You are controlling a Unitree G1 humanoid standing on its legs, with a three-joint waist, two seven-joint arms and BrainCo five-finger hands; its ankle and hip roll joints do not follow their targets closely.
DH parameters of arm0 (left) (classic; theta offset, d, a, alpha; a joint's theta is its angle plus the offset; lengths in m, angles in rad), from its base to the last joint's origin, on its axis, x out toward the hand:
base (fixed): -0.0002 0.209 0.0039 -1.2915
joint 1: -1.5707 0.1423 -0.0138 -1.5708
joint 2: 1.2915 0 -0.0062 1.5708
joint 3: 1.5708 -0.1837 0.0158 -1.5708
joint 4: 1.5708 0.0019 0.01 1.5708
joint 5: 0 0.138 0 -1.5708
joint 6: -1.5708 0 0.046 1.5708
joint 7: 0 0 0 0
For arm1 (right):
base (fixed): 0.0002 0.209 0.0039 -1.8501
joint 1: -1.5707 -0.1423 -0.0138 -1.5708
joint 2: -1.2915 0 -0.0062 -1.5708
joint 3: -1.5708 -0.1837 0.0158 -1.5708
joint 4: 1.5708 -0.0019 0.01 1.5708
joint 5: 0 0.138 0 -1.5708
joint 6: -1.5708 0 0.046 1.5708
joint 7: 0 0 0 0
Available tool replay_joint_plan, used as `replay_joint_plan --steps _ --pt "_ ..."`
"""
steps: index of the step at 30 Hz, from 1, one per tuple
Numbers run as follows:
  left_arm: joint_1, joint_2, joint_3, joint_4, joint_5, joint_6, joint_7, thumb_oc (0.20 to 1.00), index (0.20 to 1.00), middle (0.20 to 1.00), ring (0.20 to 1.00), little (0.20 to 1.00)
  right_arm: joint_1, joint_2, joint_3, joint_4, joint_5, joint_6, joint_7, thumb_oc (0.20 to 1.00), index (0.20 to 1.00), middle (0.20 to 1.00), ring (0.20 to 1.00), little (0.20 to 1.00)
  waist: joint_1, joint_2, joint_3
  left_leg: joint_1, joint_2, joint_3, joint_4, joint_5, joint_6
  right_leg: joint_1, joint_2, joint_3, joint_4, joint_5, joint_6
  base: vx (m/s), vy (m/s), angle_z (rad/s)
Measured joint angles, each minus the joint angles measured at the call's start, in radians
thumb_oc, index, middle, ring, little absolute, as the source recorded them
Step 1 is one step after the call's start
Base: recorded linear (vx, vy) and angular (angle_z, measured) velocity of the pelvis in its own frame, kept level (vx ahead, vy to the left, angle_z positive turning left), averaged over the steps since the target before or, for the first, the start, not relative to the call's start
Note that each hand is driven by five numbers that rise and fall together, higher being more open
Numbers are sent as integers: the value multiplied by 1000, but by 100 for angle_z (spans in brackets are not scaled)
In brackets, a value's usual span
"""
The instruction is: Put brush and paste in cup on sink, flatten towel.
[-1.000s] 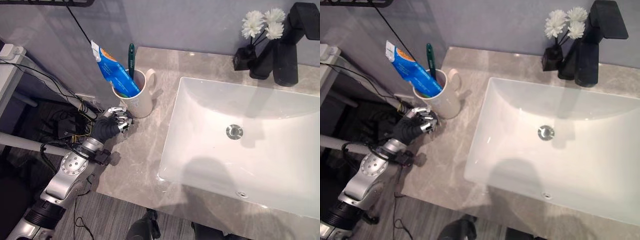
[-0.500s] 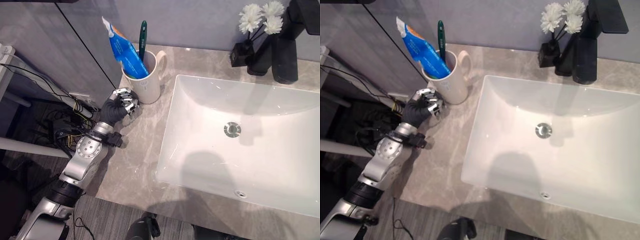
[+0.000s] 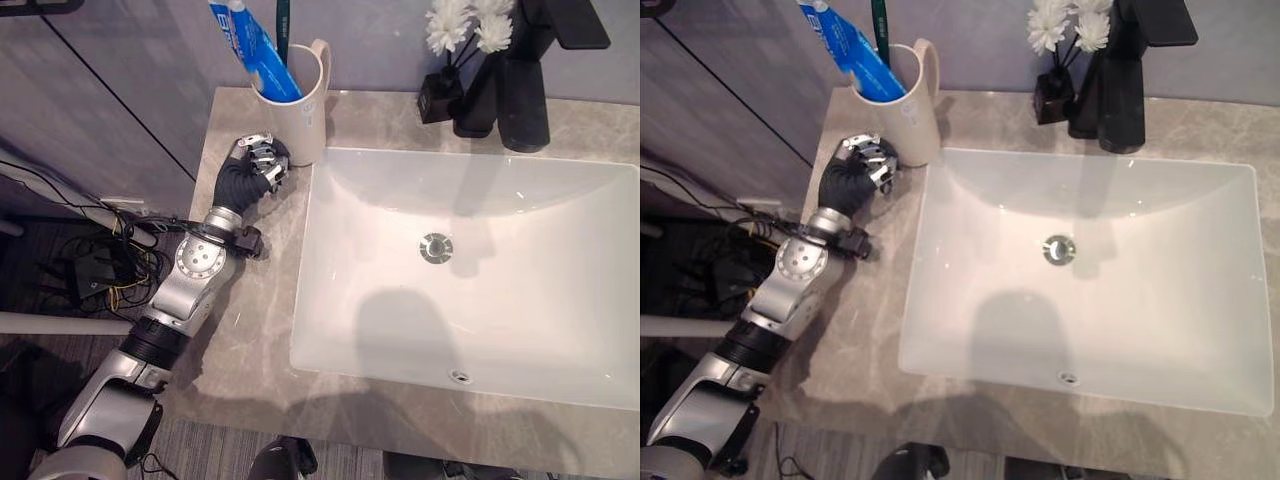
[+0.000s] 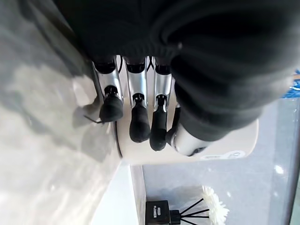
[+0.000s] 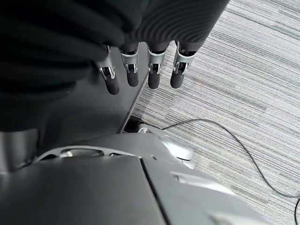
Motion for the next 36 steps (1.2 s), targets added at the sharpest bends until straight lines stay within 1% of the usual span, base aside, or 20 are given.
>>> replay_joint_plan --steps 3,7,11,14,19,24,27,36 --pt "-18 -4 -3 30 0 -2 10 200 200 200 200 200 -1 2 1 0 0 0 -10 1000 1000 1000 1000 1000 -1 -3 -4 -1 1 2 0 0 0 -2 1 4 0 1 -1 0 0 -1" --pt "-36 -4 -8 68 1 -4 28 200 200 200 200 200 0 3 18 0 1 0 -13 1000 1000 1000 1000 1000 -4 -7 -32 -19 1 10 -4 0 -1 -25 2 10 0 1 -4 1 1 -4" --pt "-88 -5 -46 115 1 -5 55 200 200 200 200 200 -1 5 23 0 2 -1 -13 1000 1000 1000 1000 1000 -6 -13 -37 -20 1 16 0 1 -1 -31 4 16 0 3 -7 1 -5 -3" --pt "-145 -5 -73 171 1 -6 66 200 200 200 200 200 -1 6 32 0 10 -10 -15 1000 1000 1000 1000 1000 -9 -15 -38 -22 2 18 0 1 -1 -34 4 18 0 4 -7 1 -3 -1" --pt "-200 -4 -83 220 1 -6 83 200 200 200 200 200 -10 10 41 -2 22 -19 -19 1000 1000 1000 1000 1000 -28 -15 -41 -35 2 21 -1 1 -1 -51 6 21 0 4 -8 2 -3 -2" --pt "-281 -2 -110 306 0 -8 102 200 200 200 200 200 -20 15 47 0 22 -25 -28 1000 1000 1000 1000 1000 -32 -16 -41 -37 8 44 -1 1 -2 -66 15 40 0 11 -12 9 -18 -11" --pt "-322 -2 -121 356 0 -6 105 200 200 200 200 200 -24 15 49 -1 22 -31 -32 1000 1000 1000 1000 1000 -42 -16 -41 -37 12 49 -1 0 -2 -70 20 43 0 11 -13 11 -12 -7" --pt "-384 0 -139 421 0 -13 125 200 200 200 200 200 -39 15 49 -4 34 -39 -34 1000 1000 1000 1000 1000 -53 -16 -41 -48 13 69 -1 -2 -5 -94 23 66 0 12 -15 10 -18 -5"
